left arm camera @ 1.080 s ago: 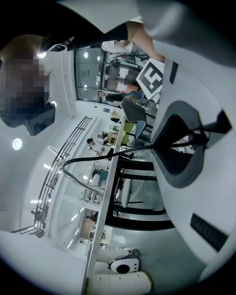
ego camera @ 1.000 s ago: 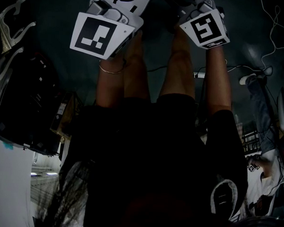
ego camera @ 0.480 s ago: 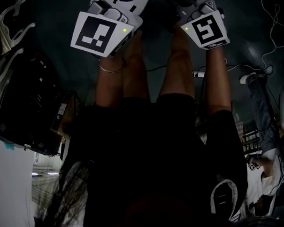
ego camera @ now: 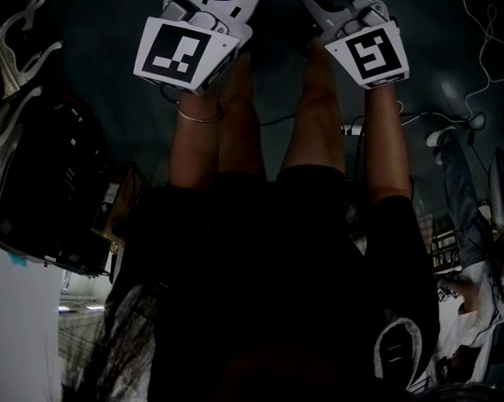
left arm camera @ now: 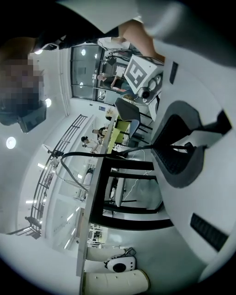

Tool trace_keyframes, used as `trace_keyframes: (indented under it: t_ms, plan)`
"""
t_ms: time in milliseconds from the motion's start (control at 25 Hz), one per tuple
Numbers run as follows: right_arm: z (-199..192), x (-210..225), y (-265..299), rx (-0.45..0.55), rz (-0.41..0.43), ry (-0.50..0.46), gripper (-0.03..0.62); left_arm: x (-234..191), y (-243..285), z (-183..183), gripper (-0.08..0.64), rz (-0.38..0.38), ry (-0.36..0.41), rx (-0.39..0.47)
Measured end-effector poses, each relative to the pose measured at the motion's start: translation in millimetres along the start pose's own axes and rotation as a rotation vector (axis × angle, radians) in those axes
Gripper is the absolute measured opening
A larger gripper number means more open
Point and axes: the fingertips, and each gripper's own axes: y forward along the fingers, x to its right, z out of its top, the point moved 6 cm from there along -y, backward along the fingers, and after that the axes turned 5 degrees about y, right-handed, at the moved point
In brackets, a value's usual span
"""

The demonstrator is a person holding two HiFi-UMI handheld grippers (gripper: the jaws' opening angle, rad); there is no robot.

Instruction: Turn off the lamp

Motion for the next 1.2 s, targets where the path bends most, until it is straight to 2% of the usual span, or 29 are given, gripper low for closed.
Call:
trace_keyframes:
  t_ms: [160,320,440,720,1000,1200]
  plan:
    - [3.2,9.2,-4.8,0.034,-0.046,0.060,0.080,-2.0,6.7,-12.9,0.023,-0.001,-0.038,0.004]
    - [6.5,17.4,-11.5,0.086,-0.073,0.135,0.064,-4.3,10.8,-30.9,0.023,-0.013,-0.042,-0.026]
    - [7.6,20.2,-14.3,0.124,-0.080,0.171,0.064,-4.9,13.6,-39.6,0.023,-0.012,-0.040,-0.011]
    - [13.1,22.7,-16.0,0.198,-0.077,0.223,0.063,-3.3,20.8,-56.3,0.023,-0.016,-0.028,-0.016]
    - [19.2,29.7,-7.5,0.219,-0.085,0.235,0.063,-11.7,30.0,-79.8,0.023,-0.007,-0.022,-0.044]
    - [23.7,26.4,-7.4,0.260,-0.035,0.265,0.042,-14.4,32.7,-86.4,0.023,-0.001,-0.033,-0.035]
